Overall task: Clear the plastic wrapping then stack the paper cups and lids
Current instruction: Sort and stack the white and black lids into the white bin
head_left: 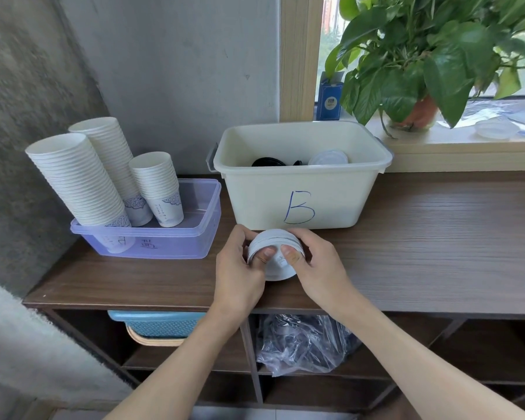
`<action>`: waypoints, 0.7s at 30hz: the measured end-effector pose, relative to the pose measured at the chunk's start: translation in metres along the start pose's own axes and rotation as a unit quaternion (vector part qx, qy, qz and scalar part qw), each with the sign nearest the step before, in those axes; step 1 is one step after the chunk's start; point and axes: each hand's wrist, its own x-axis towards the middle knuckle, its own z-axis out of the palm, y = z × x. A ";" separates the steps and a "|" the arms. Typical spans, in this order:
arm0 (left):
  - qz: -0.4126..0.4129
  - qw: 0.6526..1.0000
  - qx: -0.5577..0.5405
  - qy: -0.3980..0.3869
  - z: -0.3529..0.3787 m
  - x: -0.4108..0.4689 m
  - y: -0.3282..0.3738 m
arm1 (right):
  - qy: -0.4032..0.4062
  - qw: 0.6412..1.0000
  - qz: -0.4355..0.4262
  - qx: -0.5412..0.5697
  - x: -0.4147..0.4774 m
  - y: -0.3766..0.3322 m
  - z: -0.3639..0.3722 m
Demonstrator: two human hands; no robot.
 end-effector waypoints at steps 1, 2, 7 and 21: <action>-0.002 1.000 -0.003 0.000 0.000 0.000 0.000 | 0.002 1.000 0.003 -0.003 0.000 0.000 0.000; -0.002 1.000 -0.005 -0.001 0.001 -0.001 0.000 | 0.006 1.000 0.005 -0.007 0.001 0.001 0.000; 0.010 1.000 0.005 -0.004 0.002 -0.002 0.001 | 0.023 0.999 -0.003 -0.039 0.001 0.001 0.000; 0.025 1.000 0.014 0.002 -0.002 -0.005 0.005 | -0.010 0.999 -0.025 -0.036 0.001 0.002 0.006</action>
